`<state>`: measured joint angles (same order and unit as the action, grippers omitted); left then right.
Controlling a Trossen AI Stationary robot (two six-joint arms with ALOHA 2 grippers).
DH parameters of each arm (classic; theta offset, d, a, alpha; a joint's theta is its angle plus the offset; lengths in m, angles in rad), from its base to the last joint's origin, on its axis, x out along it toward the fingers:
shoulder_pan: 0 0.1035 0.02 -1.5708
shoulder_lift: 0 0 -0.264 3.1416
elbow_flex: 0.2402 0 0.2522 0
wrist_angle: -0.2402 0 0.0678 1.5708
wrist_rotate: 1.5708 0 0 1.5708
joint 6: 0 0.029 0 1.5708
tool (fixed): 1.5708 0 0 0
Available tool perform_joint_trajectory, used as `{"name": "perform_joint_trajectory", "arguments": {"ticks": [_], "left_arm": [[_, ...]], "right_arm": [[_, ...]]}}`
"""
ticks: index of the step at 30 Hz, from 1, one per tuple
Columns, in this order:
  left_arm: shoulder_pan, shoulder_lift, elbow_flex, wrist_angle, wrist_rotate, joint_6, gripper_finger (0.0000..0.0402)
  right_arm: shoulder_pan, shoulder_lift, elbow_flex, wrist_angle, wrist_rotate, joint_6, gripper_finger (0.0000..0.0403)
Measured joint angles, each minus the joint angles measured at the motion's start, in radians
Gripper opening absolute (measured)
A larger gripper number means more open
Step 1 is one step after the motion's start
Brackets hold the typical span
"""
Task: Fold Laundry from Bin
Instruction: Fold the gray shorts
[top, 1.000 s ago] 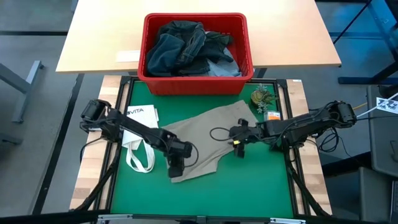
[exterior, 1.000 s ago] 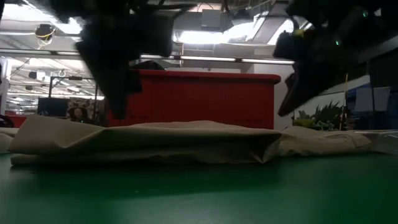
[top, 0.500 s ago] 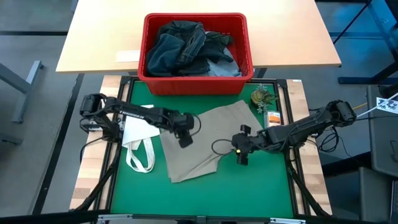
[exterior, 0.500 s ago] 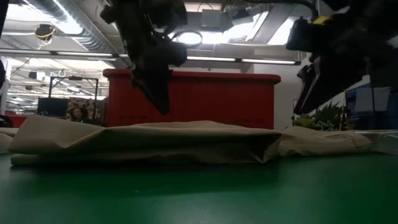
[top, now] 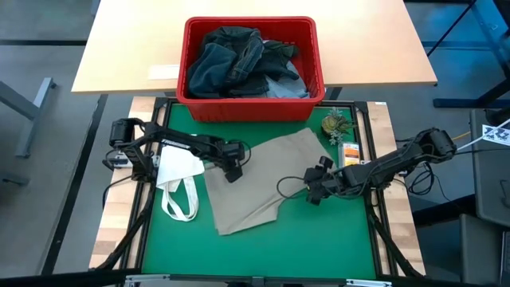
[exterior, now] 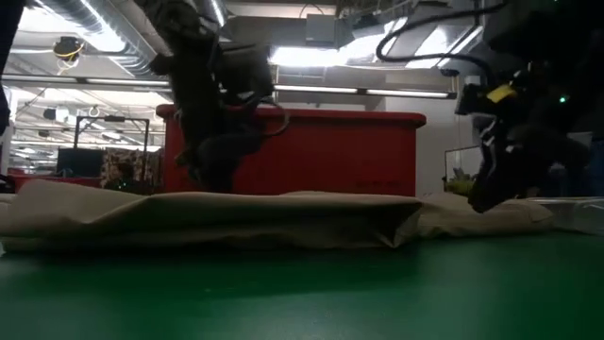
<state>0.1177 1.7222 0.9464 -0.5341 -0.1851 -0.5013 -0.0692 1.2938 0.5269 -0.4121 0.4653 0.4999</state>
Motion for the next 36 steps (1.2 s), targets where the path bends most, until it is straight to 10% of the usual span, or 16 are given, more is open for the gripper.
{"name": "perform_joint_trajectory", "arguments": {"ticks": [36], "left_arm": [[-0.368,-0.037,-0.045,0.252,0.149,-0.337,0.0077]], "right_arm": [[-0.245,0.000,0.072,0.177,-0.234,-0.173,0.0172]]}}
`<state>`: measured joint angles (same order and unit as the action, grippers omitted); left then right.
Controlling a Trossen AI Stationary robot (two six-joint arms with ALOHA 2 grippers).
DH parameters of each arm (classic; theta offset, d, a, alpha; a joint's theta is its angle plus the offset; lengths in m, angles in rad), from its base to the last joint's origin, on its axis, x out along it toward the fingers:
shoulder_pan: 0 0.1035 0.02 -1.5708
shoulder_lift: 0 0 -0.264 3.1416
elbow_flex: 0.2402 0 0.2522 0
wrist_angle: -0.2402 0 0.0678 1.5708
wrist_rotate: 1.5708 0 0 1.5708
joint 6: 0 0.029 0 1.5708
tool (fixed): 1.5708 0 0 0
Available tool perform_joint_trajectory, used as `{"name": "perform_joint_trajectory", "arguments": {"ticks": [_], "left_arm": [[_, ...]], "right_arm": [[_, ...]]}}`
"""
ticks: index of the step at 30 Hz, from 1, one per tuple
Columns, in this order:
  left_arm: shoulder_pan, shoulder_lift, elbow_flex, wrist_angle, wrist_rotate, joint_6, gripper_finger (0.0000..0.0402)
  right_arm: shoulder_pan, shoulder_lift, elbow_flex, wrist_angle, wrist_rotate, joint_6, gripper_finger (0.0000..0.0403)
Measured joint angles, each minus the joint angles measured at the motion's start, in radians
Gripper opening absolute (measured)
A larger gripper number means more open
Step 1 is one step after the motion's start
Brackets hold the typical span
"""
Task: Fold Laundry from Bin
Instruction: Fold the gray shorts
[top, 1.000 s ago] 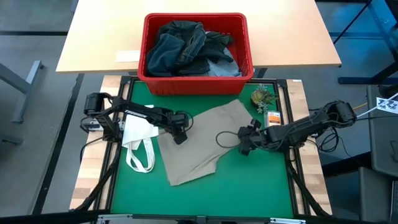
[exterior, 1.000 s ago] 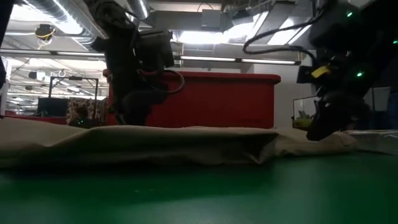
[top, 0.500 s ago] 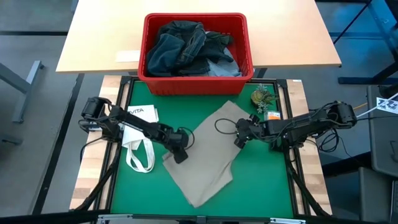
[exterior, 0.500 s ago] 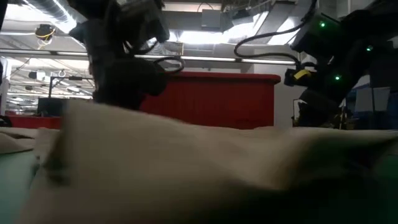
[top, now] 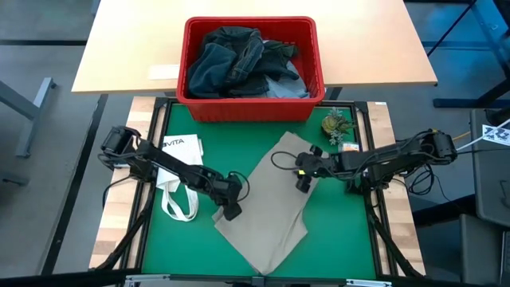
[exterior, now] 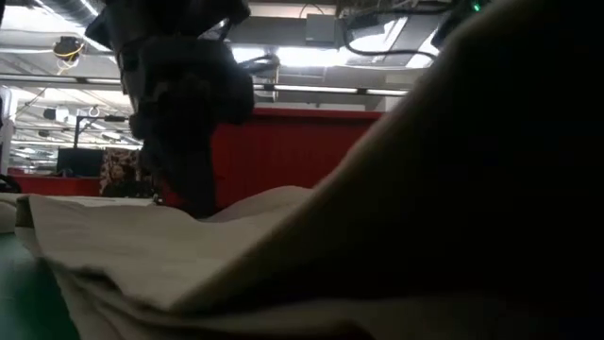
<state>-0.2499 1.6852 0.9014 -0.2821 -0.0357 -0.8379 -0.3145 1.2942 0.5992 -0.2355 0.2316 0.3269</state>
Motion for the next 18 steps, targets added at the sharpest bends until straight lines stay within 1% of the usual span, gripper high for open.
{"name": "perform_joint_trajectory", "arguments": {"ticks": [4,7,10,13,15,18], "left_arm": [[0.030,-0.030,0.023,-0.025,-0.015,0.053,0.0077],[0.051,-0.047,0.035,-0.017,-0.021,0.110,0.0077],[0.061,-0.050,0.036,-0.006,-0.009,0.161,0.0078],[0.054,-0.048,0.035,-0.035,-0.003,0.192,0.0078],[0.041,-0.044,0.036,-0.064,-0.021,0.193,0.0078],[0.014,-0.043,0.035,-0.101,-0.081,0.184,0.0078]], "right_arm": [[0.002,0.000,0.094,-0.150,-0.074,-0.003,0.0172],[0.027,0.000,0.134,-0.244,-0.077,-0.003,0.0172],[0.076,-0.001,0.139,-0.293,-0.048,0.004,0.0172],[0.136,-0.001,0.139,-0.349,-0.010,0.050,0.0172],[0.177,-0.001,0.133,-0.361,0.047,0.084,0.0172],[0.225,0.000,0.094,-0.320,0.159,0.133,0.0172]]}}
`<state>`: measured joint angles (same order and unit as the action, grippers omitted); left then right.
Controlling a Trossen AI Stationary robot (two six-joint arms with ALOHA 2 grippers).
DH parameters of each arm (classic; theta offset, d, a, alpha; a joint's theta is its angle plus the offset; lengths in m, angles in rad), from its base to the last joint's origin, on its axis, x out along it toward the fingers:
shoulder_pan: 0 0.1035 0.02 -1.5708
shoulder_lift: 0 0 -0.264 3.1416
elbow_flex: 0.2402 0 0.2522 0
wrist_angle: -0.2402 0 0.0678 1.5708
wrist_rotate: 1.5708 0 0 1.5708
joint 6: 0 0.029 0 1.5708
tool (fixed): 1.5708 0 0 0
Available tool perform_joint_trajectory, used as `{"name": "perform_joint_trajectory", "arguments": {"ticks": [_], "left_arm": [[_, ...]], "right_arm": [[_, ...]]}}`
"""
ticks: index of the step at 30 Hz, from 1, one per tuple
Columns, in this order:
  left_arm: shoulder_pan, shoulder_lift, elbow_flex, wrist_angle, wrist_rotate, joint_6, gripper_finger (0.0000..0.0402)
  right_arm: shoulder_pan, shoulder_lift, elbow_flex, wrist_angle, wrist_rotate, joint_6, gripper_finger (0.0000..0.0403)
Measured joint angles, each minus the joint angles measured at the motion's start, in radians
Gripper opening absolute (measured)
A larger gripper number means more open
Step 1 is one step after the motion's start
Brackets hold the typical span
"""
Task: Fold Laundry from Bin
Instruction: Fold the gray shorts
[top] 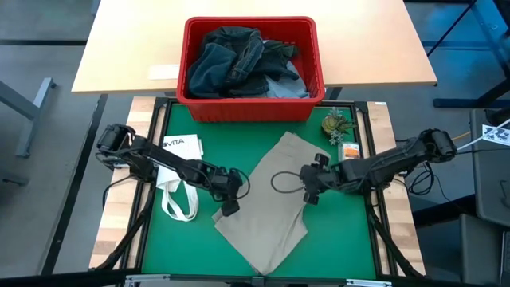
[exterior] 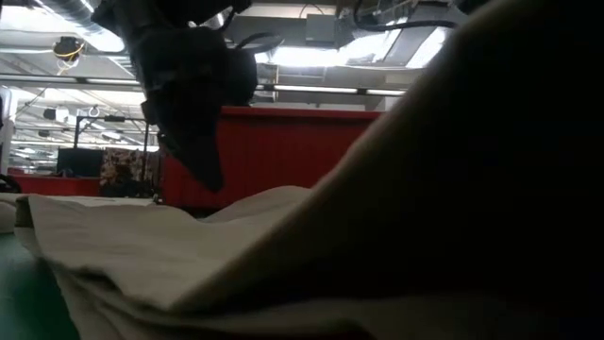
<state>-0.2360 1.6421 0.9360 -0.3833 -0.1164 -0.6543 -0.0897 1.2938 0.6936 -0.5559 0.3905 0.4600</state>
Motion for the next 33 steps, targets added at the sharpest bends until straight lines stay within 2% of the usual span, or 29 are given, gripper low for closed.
{"name": "perform_joint_trajectory", "arguments": {"ticks": [3,12,20,24,27,33], "left_arm": [[-0.031,0.001,0.000,-0.032,-0.070,-0.031,0.0078],[-0.114,0.003,-0.030,-0.104,-0.211,-0.182,0.0078],[-0.154,0.004,-0.140,-0.054,-0.212,-0.355,0.0078],[-0.172,0.001,-0.173,0.016,-0.226,-0.365,0.0078],[-0.179,0.002,-0.174,0.059,-0.222,-0.365,0.0078],[-0.185,0.003,-0.174,0.116,-0.161,-0.335,0.0078]], "right_arm": [[0.021,0.007,-0.053,0.064,0.054,0.041,0.0172],[0.017,0.008,-0.195,0.164,0.064,0.195,0.0172],[0.017,0.007,-0.295,0.324,0.082,0.217,0.0172],[0.017,0.007,-0.309,0.357,0.106,0.216,0.0172],[0.012,0.014,-0.311,0.367,0.170,0.212,0.0172],[-0.083,0.014,-0.311,0.410,0.201,0.136,0.0172]]}}
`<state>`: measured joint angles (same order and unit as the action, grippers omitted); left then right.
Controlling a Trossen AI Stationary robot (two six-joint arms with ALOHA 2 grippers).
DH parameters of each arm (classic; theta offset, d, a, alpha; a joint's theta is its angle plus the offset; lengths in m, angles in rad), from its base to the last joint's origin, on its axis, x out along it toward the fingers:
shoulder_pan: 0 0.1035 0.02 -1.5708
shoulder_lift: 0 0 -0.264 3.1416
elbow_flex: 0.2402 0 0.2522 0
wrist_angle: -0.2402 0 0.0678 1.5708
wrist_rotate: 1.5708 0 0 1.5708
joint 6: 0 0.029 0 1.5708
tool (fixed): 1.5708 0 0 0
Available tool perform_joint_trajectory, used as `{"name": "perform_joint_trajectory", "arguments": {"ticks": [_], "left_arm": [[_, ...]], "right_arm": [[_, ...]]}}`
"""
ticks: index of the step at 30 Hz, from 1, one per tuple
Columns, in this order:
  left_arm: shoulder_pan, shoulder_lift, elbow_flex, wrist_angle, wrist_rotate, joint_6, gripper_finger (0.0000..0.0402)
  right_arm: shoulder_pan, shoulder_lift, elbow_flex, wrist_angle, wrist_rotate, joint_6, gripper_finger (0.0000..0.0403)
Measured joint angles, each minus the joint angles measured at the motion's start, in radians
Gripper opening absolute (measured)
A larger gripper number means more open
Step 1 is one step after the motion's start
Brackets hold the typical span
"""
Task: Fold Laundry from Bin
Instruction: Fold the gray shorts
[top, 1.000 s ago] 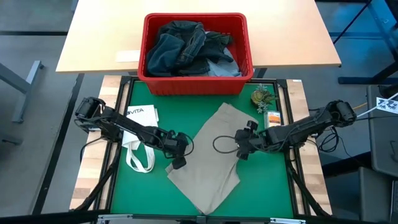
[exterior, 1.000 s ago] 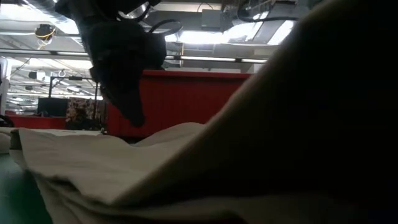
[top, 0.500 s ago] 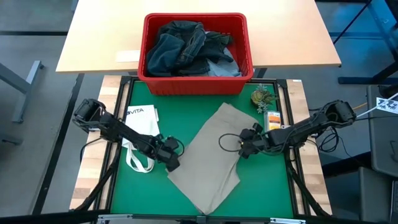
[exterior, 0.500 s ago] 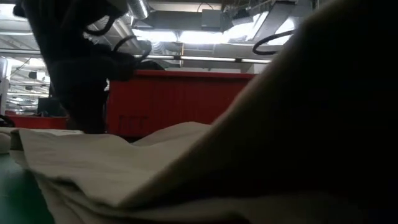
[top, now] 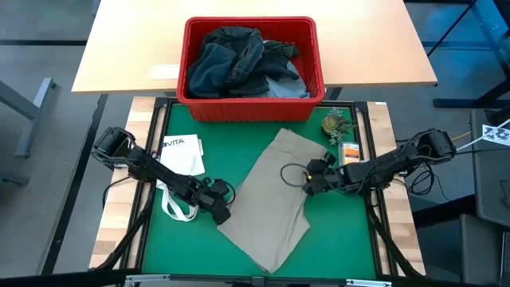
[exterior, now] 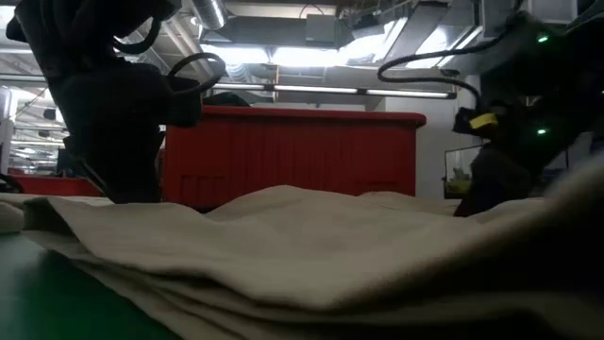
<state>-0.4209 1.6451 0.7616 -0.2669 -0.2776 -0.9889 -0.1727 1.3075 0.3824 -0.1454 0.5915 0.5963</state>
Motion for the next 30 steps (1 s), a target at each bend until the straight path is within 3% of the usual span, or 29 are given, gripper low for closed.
{"name": "perform_joint_trajectory", "arguments": {"ticks": [13,18,25,30], "left_arm": [[-0.007,0.002,0.000,0.205,0.042,0.013,0.0078],[-0.006,-0.001,0.000,0.195,0.050,0.097,0.0078],[0.024,-0.010,0.007,0.140,0.094,0.206,0.0078],[0.052,-0.010,0.039,0.122,0.168,0.356,0.0078]], "right_arm": [[-0.171,0.000,0.000,0.144,-0.088,-0.164,0.0172],[-0.166,-0.003,0.019,0.169,-0.106,-0.271,0.0172],[-0.122,-0.003,0.120,0.144,-0.384,-0.314,0.0172],[0.004,-0.003,0.192,0.144,-0.427,-0.317,0.0172]]}}
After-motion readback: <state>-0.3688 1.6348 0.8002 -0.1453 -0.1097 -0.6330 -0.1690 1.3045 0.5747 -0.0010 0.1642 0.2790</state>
